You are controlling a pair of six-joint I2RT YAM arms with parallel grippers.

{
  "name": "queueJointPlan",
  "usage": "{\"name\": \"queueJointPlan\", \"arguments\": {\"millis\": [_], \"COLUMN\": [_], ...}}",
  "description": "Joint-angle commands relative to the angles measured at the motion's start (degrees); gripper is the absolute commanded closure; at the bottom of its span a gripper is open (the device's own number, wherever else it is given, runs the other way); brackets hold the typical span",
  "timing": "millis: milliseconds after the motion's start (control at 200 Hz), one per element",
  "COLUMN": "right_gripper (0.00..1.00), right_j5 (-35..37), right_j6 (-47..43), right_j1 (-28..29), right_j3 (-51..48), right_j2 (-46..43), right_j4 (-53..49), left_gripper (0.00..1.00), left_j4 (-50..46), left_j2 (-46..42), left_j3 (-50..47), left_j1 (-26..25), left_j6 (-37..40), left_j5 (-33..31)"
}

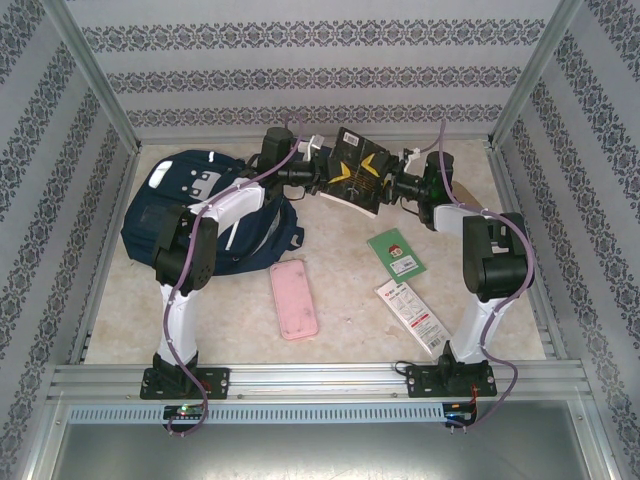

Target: Pack the student bag

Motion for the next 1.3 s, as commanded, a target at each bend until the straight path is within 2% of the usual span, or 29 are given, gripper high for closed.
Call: {"name": "queueJointPlan", "arguments": {"millis": [0,70,140,325,410,510,619,719,794,919,1059,1194,1294], "right_gripper": [0.25,0.28,0.39,0.57,0.72,1.00,1.00,1.00,1.00,1.00,1.00,1.00,1.00], "right_j5": [-2.5,-3.0,-3.3,-3.0,-3.1,-3.0,-3.0,-2.6,-2.0,-0.7,0.8,1.3,1.9], "right_j6": [2.7,3.1,3.1,2.4,2.1,1.9,1.4,0.4,-1.5,-6.5,-9.7,-10.0,-10.0], "right_j1": [0.6,0.8,0.8,-0.7,-1.3,-1.7,-1.7,-1.7,-1.6,-0.9,0.6,2.5,3.7], "right_j3": [-1.1,-1.3,-1.6,-3.4,-4.1,-4.7,-5.1,-5.2,-5.3,-5.5,-5.4,-5.1,-4.8], "right_j2": [0.5,0.5,0.1,-1.9,-2.6,-3.2,-3.6,-4.1,-4.9,-6.8,-7.5,-6.5,-5.9], "right_j4": [6.0,6.8,6.8,6.5,6.3,6.1,5.8,4.9,2.9,-2.9,-6.3,-6.4,-6.4], "left_gripper": [1.00,1.00,1.00,1.00,1.00,1.00,0.98,0.69,0.59,0.55,0.55,0.54,0.54], "left_j4": [6.8,6.9,3.9,-1.7,-2.8,-3.6,-8.9,-21.5,-34.2,-49.2,-58.7,-63.1,-63.6], "left_j2": [-3.4,-3.1,-3.1,-3.3,-3.3,-3.4,-3.7,-4.0,-4.3,-5.4,-7.6,-8.5,-8.8], "left_j3": [0.8,1.4,2.1,1.8,1.0,0.1,0.8,3.3,6.3,9.4,9.7,7.9,5.8], "left_j1": [0.4,0.5,0.6,1.5,2.2,2.8,3.0,3.7,4.6,6.5,7.1,7.1,6.9], "left_j6": [-0.4,-0.7,1.2,5.6,6.6,7.3,11.1,18.8,26.5,35.4,42.4,46.9,49.6], "left_j5": [2.8,3.0,2.6,2.3,2.2,2.5,1.7,-2.0,-7.6,-18.2,-34.2,-47.1,-53.4]}}
